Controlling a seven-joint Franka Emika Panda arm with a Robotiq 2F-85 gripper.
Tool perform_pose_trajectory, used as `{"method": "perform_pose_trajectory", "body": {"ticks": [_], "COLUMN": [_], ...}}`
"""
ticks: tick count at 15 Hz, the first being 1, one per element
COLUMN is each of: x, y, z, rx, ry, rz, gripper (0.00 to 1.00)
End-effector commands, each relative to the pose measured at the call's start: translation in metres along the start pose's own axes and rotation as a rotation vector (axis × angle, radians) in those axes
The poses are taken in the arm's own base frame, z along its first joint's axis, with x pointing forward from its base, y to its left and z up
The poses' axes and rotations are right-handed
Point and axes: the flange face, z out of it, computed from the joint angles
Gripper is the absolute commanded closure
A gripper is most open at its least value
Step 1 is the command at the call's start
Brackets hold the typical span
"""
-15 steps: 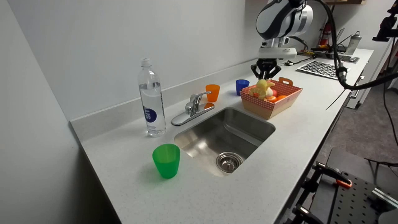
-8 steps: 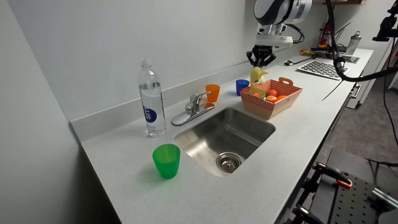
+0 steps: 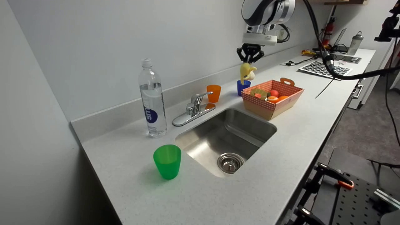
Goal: Pick the stuffed banana and put it on the counter
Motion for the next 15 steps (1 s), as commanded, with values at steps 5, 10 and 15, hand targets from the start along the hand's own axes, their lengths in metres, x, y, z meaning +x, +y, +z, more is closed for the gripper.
{"method": "perform_pose_trajectory", "body": {"ticks": [5,10,15], "x": [0.012,0.014,0.009], "y": [-0.032,-0.025,-0.020], "z": [0.033,0.053,0.061], "rx": [-0.011,-0.035,-0.033], "ry": [-0.003,-0.022,-0.054], "rz": [-0.001,-0.008,-0.016], "gripper": [0.98,0.98,0.98]}}
